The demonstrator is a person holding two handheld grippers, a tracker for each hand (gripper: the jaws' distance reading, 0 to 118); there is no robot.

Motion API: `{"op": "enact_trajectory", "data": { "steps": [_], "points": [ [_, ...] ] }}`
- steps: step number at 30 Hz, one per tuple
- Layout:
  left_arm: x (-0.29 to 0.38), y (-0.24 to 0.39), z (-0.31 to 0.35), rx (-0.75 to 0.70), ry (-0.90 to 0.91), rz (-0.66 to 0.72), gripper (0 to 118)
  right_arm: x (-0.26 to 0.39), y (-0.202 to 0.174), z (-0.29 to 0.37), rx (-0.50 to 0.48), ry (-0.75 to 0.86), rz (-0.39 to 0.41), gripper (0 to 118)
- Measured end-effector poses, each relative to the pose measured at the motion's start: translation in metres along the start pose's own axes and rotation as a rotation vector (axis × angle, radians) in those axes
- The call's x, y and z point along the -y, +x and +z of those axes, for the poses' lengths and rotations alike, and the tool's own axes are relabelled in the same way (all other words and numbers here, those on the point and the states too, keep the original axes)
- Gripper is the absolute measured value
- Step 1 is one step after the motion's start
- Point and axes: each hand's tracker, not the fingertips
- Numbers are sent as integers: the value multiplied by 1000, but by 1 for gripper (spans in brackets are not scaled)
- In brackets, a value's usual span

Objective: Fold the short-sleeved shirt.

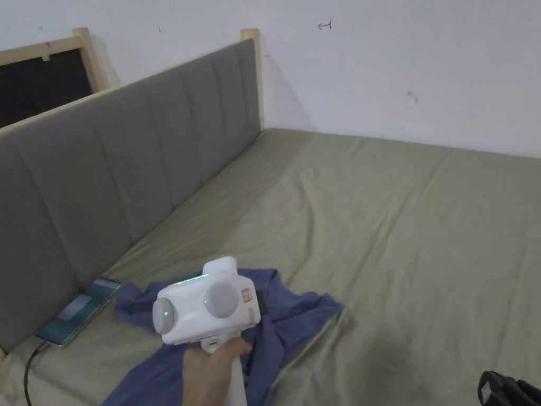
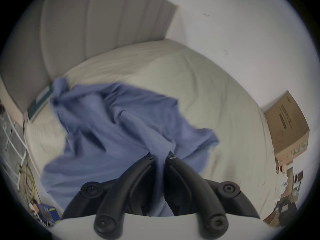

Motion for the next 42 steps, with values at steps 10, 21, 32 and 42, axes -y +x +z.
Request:
{"op": "enact_trajectory", "data": {
  "steps": [10,21,32,42],
  "points": [
    [9,237,18,451,-35,-188,6,-33,69,63,170,160,-90,0],
    [155,434,34,743,-233,-498,6,-22,166,118,400,226,-248,0],
    [268,409,-39,701,-513,-543,118,17,228,101,459,104,-382,0],
    [166,322,0,623,-316,-445,2,13,203,82,384,76,-330,0]
  ]
}}
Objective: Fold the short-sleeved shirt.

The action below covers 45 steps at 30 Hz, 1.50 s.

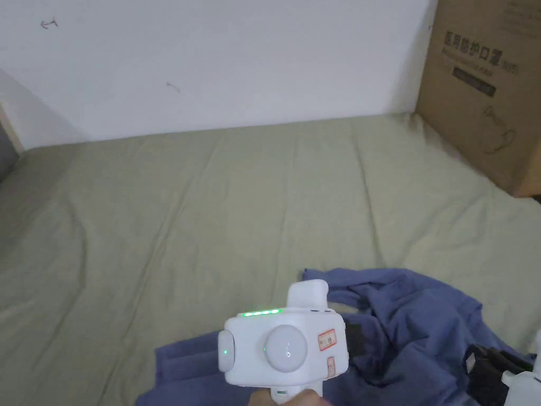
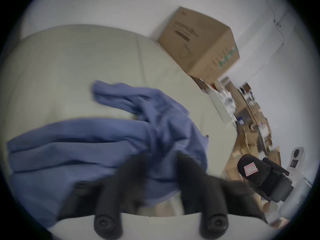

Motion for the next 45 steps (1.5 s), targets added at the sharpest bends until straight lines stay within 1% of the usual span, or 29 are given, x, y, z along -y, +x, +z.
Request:
{"op": "enact_trajectory", "data": {
  "steps": [3,5,6,8,10,11,12,14,15,19,20,22,23,24,25,26,27,28,30,31,32,34,35,37,39,42,43,44,45],
  "points": [
    [9,-49,30,-136,3,-42,1,6,-13,-4,-35,-18,20,0],
    [15,-86,45,-224,-31,38,0,11,-22,-7,-41,-32,46,0],
    [14,-105,55,-228,-30,107,0,14,-26,-9,-41,-39,57,0],
    [5,-136,74,-245,42,186,0,17,-32,-14,-50,-54,71,0],
    [-16,-162,85,-334,35,222,2,19,-37,-19,-58,-68,78,0],
    [-28,-174,88,-382,15,215,14,20,-39,-21,-59,-72,81,0],
    [-41,-185,86,-437,-24,208,39,21,-41,-23,-63,-78,86,0],
    [-60,-207,72,-499,-88,232,82,22,-45,-27,-64,-85,93,0],
    [-66,-216,63,-523,-134,259,95,24,-46,-29,-64,-92,94,0],
    [-64,-232,23,-398,-221,374,92,27,-46,-39,-62,-130,103,0],
    [-59,-232,11,-397,-255,364,94,27,-45,-41,-57,-133,108,0],
    [-51,-216,1,-533,-239,205,90,27,-42,-42,-43,-136,112,0],
    [-47,-208,-1,-561,-255,141,82,27,-40,-43,-40,-140,108,0],
    [-45,-202,3,-599,-245,88,69,26,-37,-44,-34,-144,100,0],
    [-42,-193,5,-591,-219,93,56,27,-35,-45,-28,-146,92,0],
    [-41,-192,9,-594,-216,115,38,27,-32,-47,-20,-149,80,0],
    [-39,-191,9,-628,-212,97,7,28,-30,-48,-13,-157,66,0],
    [-37,-191,8,-670,-212,54,3,29,-28,-50,-8,-163,52,0],
    [-36,-192,10,-713,-216,1,3,30,-25,-49,-10,-173,35,0],
    [-35,-190,11,-651,-220,39,3,31,-25,-48,-10,-178,36,0],
    [-38,-190,18,-656,-221,28,3,31,-24,-46,-8,-181,44,0],
    [-45,-191,30,-584,-190,97,3,25,-21,-44,-6,-173,72,0],
    [-47,-192,38,-545,-166,126,3,18,-18,-43,-8,-172,66,0],
    [-53,-188,54,-508,-105,126,3,-3,-12,-44,-89,-134,36,0],
    [-59,-182,72,-459,-50,123,3,-30,-10,-51,-126,-125,81,0],
    [-68,-170,96,-392,36,134,3,-69,-17,-78,-175,-125,203,1],
    [-70,-166,102,-376,60,122,3,-82,-18,-94,-198,-148,240,10],
    [-73,-162,108,-360,82,112,3,-96,-22,-115,-196,-189,301,33],
    [-75,-158,113,-359,88,105,3,-108,-25,-137,-176,-220,365,65]
  ]
}}
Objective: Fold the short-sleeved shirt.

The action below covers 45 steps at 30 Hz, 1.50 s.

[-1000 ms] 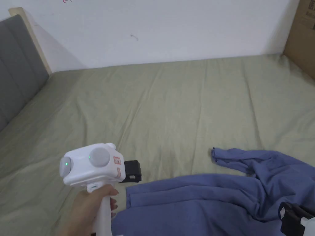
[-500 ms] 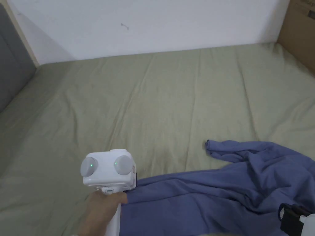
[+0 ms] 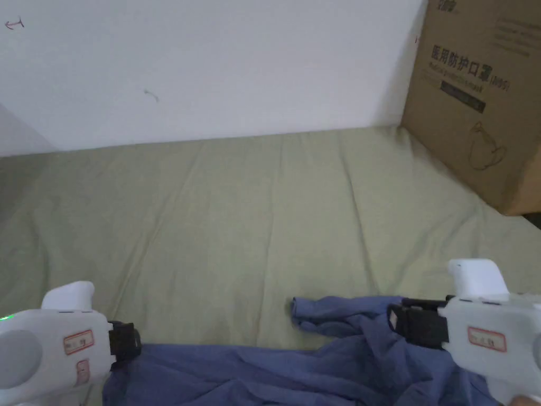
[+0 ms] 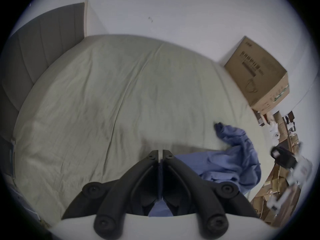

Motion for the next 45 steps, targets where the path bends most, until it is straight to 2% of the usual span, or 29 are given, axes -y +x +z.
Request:
{"op": "enact_trajectory", "data": {
  "steps": [1,2,3,8,10,12,13,14,15,16,17,18,19,21,23,24,26,31,34,37,41,45],
  "points": [
    [-1,2,4,5,11,-11,3,-13,6,-19,19,-19,46,78],
    [-2,4,8,16,28,-19,3,-25,15,-40,28,-41,83,79],
    [-3,4,12,12,30,-35,3,-35,24,-61,51,-78,87,79],
    [-5,3,9,44,42,10,3,-50,67,-155,128,-320,58,79],
    [-4,3,4,29,35,6,3,-45,73,-170,85,-347,60,76],
    [-5,0,0,32,28,12,3,-38,75,-186,40,-442,-7,66],
    [-5,-1,-1,32,21,19,3,-34,74,-187,55,-422,8,64],
    [-5,-2,-2,32,21,19,3,-35,72,-185,75,-399,17,53],
    [-6,-2,-2,28,18,18,3,-40,71,-181,58,-393,14,8],
    [-7,-3,-2,18,12,19,3,-45,70,-179,43,-376,6,2],
    [-7,-4,-1,15,15,17,3,-47,64,-178,50,-347,-47,2],
    [-8,-5,1,14,18,15,3,-49,60,-180,52,-377,-47,2],
    [-9,-6,4,13,18,27,3,-50,57,-182,11,-407,-31,2],
    [-12,-8,11,19,29,28,3,-54,50,-182,95,-403,34,2],
    [-17,-9,17,6,26,22,3,-62,49,-169,68,-362,1,2],
    [-19,-11,21,-11,29,13,3,-69,52,-160,58,-328,-58,2],
    [-25,-14,33,-20,46,25,3,-84,58,-135,21,-272,-120,2],
    [-58,-14,66,-57,124,-17,3,-132,68,-57,34,-136,-145,2],
    [-85,-12,90,-55,177,11,3,-161,72,-6,21,-38,-196,2],
    [-122,-2,107,-71,225,-67,3,-193,76,37,24,56,-232,2],
    [-173,6,131,-97,273,-89,3,-240,78,82,-23,171,-295,2],
    [-224,10,148,-135,335,-91,3,-283,74,108,-43,226,-285,2]
  ]
}}
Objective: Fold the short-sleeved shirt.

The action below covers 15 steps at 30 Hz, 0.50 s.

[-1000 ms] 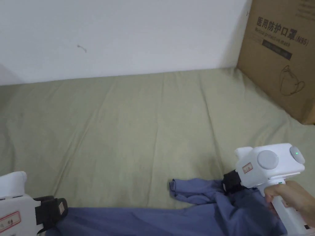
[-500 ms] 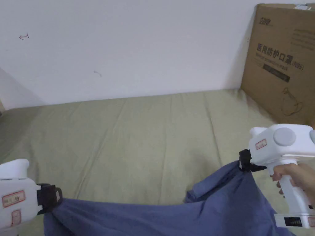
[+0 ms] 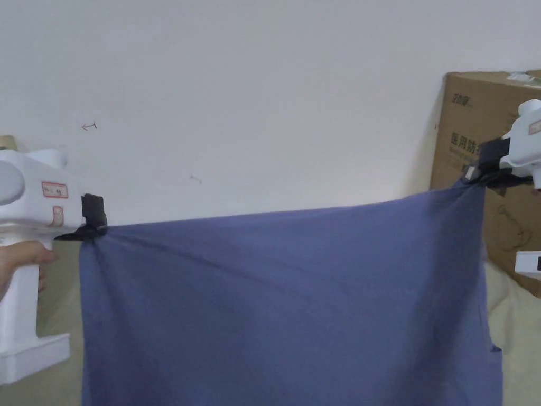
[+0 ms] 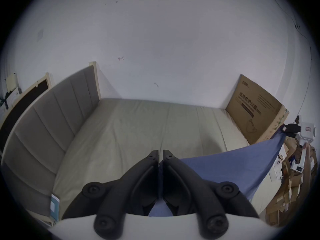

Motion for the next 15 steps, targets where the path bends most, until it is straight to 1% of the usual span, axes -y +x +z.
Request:
{"op": "enact_trajectory", "data": {
  "steps": [4,5,8,12,15],
  "points": [
    [-58,0,2,-64,99,-31,3,-40,-25,-7,-42,50,-26,2],
    [-75,1,2,-57,142,6,3,-50,-33,-10,-51,62,-31,2],
    [-118,1,2,-100,218,-37,3,-79,-54,-23,-67,92,-39,2],
    [-162,-4,4,-123,272,-24,3,-119,-79,-32,-114,153,-86,2],
    [-186,-7,8,-149,331,-40,3,-144,-97,-28,-132,194,-83,2]
  ]
}}
